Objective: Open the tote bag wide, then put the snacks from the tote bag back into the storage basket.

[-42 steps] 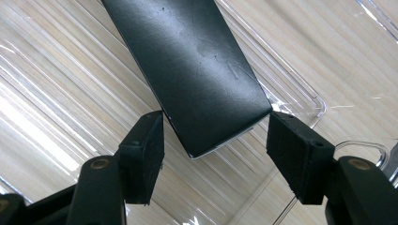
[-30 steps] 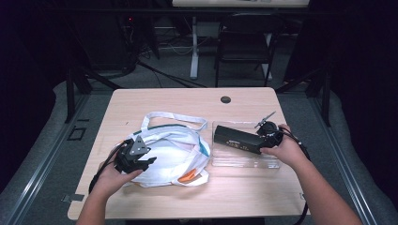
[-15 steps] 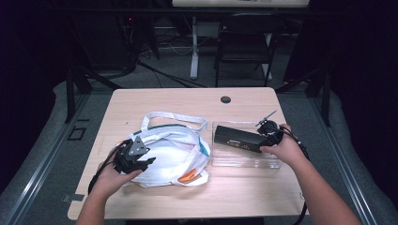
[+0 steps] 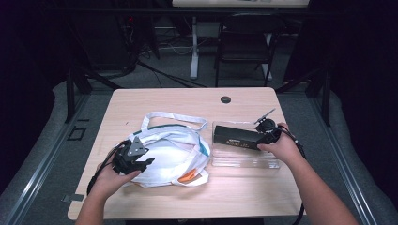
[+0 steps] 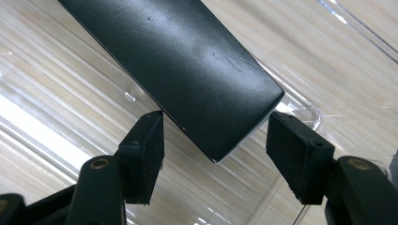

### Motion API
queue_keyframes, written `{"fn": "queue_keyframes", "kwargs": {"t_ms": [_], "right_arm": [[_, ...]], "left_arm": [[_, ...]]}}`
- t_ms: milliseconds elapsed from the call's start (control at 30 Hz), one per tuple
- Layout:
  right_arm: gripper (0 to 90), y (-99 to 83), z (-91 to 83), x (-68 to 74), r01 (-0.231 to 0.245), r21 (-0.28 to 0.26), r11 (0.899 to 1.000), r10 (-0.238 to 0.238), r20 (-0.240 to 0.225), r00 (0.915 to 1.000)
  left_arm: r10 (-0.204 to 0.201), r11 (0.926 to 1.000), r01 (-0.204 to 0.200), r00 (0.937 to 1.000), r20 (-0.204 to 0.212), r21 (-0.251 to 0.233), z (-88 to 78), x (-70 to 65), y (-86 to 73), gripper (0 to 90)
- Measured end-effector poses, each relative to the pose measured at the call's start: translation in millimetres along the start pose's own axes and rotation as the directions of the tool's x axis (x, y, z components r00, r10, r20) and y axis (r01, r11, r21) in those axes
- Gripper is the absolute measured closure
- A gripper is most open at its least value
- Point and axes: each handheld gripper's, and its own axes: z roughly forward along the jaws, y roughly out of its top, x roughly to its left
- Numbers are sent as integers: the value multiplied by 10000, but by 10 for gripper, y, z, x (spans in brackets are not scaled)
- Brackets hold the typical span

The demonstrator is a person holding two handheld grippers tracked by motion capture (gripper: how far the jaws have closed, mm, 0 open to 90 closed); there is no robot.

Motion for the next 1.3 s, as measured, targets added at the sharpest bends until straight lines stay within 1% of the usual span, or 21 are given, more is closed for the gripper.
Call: {"fn": "queue_keyframes", "kwargs": {"t_ms": [33,67,100,133,200,233,267,400,433,633,667,700,800,833,933,1000,1033,1133,1167,1267,1300], "right_arm": [[375,-1,14,11,-187,-173,9997,188,43,9998],[375,10,13,3,-142,-93,9999,142,-5,9999],[374,11,18,7,-229,-184,9996,227,-78,9997],[374,19,11,6,-147,-65,9999,148,85,9999],[373,27,16,8,-168,-68,9998,168,102,9998],[373,23,36,13,-325,-311,9990,326,19,9995],[373,38,18,0,-115,-29,9999,115,72,9999],[378,48,42,8,-389,-304,9988,393,126,9991],[378,59,35,-2,-295,-166,9994,297,105,9995],[377,76,55,-14,-467,-244,9986,471,123,9988],[378,75,65,-10,-585,-339,9977,589,111,9982],[378,82,58,-18,-518,-236,9984,522,154,9985],[378,86,65,-29,-561,-291,9980,565,122,9983],[378,84,79,-23,-698,-447,9966,703,99,9975],[378,95,74,-43,-555,-324,9979,558,74,9984],[378,96,86,-48,-660,-422,9969,664,66,9978],[378,103,79,-57,-555,-274,9981,556,59,9984],[378,114,92,-55,-663,-416,9969,668,110,9977],[378,123,87,-61,-586,-325,9978,590,142,9982],[378,131,98,-56,-704,-399,9967,711,147,9974],[378,139,95,-62,-619,-321,9976,625,174,9979]], "left_arm": [[-3,10000,3,10000,3,-11,-3,0,-1,577],[1,10000,-1,10000,-3,-13,-3,-1,-2,577],[12,10000,-12,10000,-9,-1,-2,-3,-3,577],[6,10000,-6,10000,-9,8,-1,-5,-6,577],[6,10000,-6,10000,-20,0,-1,-4,-11,577],[15,10000,-15,10000,-11,7,-1,-3,-14,577],[31,10000,-31,10000,-16,35,-4,-2,-15,577],[-21,10000,21,10000,-25,28,-7,-8,-21,577],[-52,10000,52,10000,-34,19,-7,-9,-24,577],[-39,10000,40,10000,-47,89,-11,-7,-42,577],[-60,10000,61,10000,-45,68,-10,-8,-46,577],[-67,9999,67,10000,-48,75,-12,-8,-47,577],[-40,9999,40,10000,-81,96,-21,-7,-51,577],[-36,9999,36,10000,-81,106,-21,-7,-53,577],[-77,9999,78,9999,-84,109,-19,-13,-59,577],[-79,9999,81,9999,-91,123,-20,-15,-63,577],[-80,9999,81,9999,-98,123,-20,-16,-65,577],[-62,9999,64,9999,-119,141,-22,-14,-75,577],[-62,9999,64,9999,-119,141,-22,-14,-75,577],[-110,9998,112,9998,-147,164,-34,-11,-86,577],[-130,9998,132,9998,-157,131,-36,-11,-88,577]]}}
